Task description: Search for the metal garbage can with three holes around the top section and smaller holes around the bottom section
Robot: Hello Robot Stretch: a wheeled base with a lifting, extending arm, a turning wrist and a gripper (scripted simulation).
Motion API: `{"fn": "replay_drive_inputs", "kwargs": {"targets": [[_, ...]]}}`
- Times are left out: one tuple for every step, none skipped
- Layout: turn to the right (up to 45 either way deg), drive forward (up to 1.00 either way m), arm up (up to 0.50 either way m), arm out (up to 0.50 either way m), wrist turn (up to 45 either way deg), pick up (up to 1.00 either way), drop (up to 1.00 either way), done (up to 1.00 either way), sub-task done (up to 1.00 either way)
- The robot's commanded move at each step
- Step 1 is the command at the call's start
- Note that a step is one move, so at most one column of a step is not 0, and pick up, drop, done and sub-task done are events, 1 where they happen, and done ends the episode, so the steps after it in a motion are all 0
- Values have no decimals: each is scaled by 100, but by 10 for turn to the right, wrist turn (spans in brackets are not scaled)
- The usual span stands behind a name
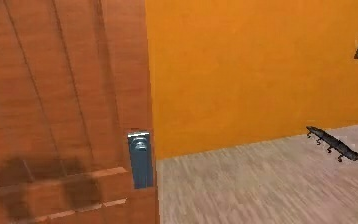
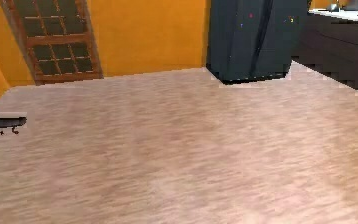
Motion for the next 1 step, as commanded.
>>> {"fn": "replay_drive_inputs", "kwargs": {"targets": [[-450, 0, 0, 0, 0, 0, 0, 0, 0]]}}
